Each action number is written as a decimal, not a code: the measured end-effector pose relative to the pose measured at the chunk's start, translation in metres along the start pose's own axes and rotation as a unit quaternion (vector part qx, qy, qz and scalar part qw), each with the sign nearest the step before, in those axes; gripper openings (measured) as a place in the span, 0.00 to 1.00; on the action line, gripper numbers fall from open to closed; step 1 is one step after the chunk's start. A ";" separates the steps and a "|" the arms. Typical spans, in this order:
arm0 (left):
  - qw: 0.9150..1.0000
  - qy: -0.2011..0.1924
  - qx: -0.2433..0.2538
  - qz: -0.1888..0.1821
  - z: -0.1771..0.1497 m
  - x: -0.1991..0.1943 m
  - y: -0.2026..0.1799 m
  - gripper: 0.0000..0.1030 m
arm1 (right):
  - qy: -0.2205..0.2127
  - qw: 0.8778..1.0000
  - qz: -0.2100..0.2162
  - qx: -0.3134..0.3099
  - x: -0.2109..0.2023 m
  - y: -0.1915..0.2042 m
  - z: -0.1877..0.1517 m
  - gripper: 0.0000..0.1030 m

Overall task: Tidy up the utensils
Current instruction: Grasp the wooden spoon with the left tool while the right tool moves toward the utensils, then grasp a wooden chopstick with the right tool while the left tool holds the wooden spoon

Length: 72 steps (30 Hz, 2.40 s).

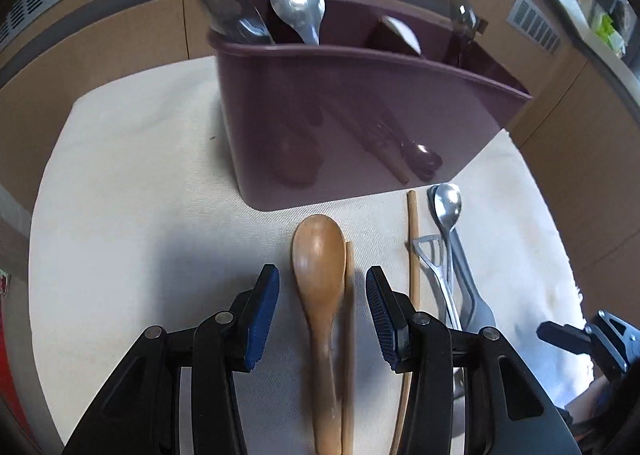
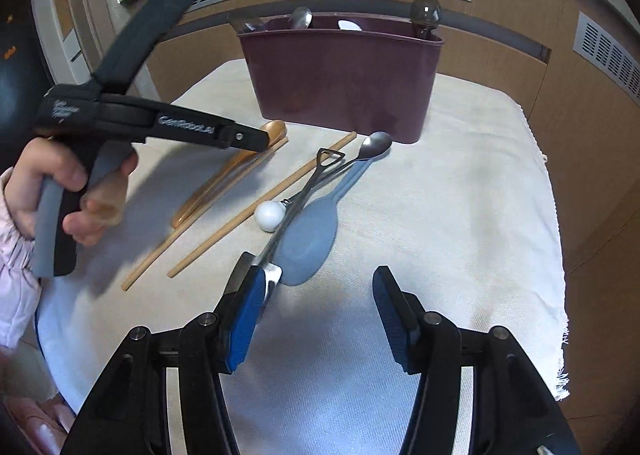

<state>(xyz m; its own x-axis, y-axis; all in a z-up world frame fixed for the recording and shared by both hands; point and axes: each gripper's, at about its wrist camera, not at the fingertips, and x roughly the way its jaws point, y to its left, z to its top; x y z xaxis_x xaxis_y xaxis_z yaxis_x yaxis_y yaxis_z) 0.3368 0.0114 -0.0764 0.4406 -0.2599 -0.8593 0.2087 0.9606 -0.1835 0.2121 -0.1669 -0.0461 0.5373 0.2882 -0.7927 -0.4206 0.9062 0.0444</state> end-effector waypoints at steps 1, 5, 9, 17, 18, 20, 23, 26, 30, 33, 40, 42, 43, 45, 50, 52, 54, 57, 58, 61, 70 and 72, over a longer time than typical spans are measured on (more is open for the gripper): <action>1.000 0.003 0.000 0.007 0.001 0.004 -0.002 0.45 | -0.001 1.000 -0.001 0.000 -0.001 -0.002 0.000 0.52; 0.999 -0.012 0.023 0.032 0.001 0.007 -0.012 0.30 | -0.004 1.000 -0.007 -0.005 0.000 -0.003 0.003 0.52; 0.999 -0.019 0.014 0.022 -0.010 -0.004 -0.004 0.30 | -0.003 1.000 -0.001 -0.005 0.005 -0.001 0.009 0.52; 0.997 -0.046 -0.052 0.017 -0.043 -0.041 0.045 0.30 | 0.008 0.998 0.053 -0.025 0.024 0.041 0.041 0.52; 0.997 -0.051 -0.057 0.025 -0.044 -0.045 0.052 0.30 | 0.014 0.997 0.065 -0.028 0.028 0.051 0.044 0.52; 0.995 -0.060 -0.064 0.045 -0.046 -0.049 0.064 0.30 | 0.023 0.996 0.078 -0.031 0.038 0.065 0.048 0.52; 0.993 -0.067 -0.081 0.058 -0.055 -0.056 0.079 0.30 | 0.034 0.996 0.072 -0.030 0.056 0.083 0.054 0.51; 0.991 -0.073 -0.094 0.064 -0.065 -0.065 0.096 0.30 | 0.049 0.997 0.066 -0.016 0.075 0.094 0.062 0.46; 0.989 -0.081 -0.100 0.074 -0.072 -0.071 0.107 0.30 | 0.045 0.997 0.032 -0.048 0.090 0.112 0.067 0.45; 0.989 -0.081 -0.103 0.068 -0.072 -0.070 0.108 0.30 | 0.046 0.995 0.009 -0.085 0.092 0.121 0.066 0.44; 0.992 -0.079 -0.084 0.055 -0.070 -0.069 0.091 0.30 | 0.054 0.990 -0.008 -0.127 0.076 0.097 0.050 0.22; 0.993 -0.076 -0.079 0.051 -0.070 -0.068 0.086 0.30 | 0.055 0.990 -0.013 -0.130 0.071 0.084 0.045 0.17; 0.993 -0.073 -0.076 0.049 -0.070 -0.066 0.083 0.30 | 0.053 0.990 -0.015 -0.131 0.068 0.078 0.044 0.15; 0.994 -0.068 -0.070 0.046 -0.071 -0.063 0.079 0.30 | 0.058 0.990 -0.028 -0.126 0.066 0.066 0.041 0.14; 0.996 -0.054 -0.064 0.042 -0.075 -0.055 0.070 0.30 | 0.063 0.994 -0.009 -0.093 0.069 0.049 0.044 0.13; 0.996 -0.050 -0.064 0.042 -0.076 -0.052 0.069 0.30 | 0.062 0.994 -0.007 -0.087 0.070 0.046 0.044 0.13; 0.996 -0.049 -0.062 0.043 -0.078 -0.051 0.068 0.30 | 0.057 0.995 -0.006 -0.082 0.074 0.046 0.048 0.13; 0.996 -0.049 -0.063 0.041 -0.081 -0.052 0.068 0.30 | 0.059 0.995 -0.005 -0.080 0.082 0.047 0.055 0.13; 0.996 -0.049 -0.063 0.040 -0.081 -0.052 0.069 0.30 | 0.061 0.994 -0.009 -0.093 0.081 0.051 0.056 0.12; 0.996 -0.048 -0.064 0.036 -0.083 -0.052 0.070 0.30 | 0.070 0.992 0.018 -0.099 0.074 0.057 0.052 0.07; 0.994 -0.070 -0.080 0.020 -0.083 -0.060 0.075 0.30 | 0.035 0.996 0.046 -0.074 0.041 0.049 0.053 0.05; 0.993 -0.090 -0.079 0.016 -0.083 -0.070 0.070 0.29 | 0.025 0.996 0.050 -0.065 0.026 0.041 0.043 0.05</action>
<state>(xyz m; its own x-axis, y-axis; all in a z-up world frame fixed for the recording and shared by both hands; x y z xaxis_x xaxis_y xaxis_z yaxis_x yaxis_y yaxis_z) 0.2477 0.1049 -0.0687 0.5972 -0.2286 -0.7688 0.0581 0.9684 -0.2427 0.2409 -0.1091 -0.0389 0.4525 0.3574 -0.8170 -0.5633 0.8248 0.0489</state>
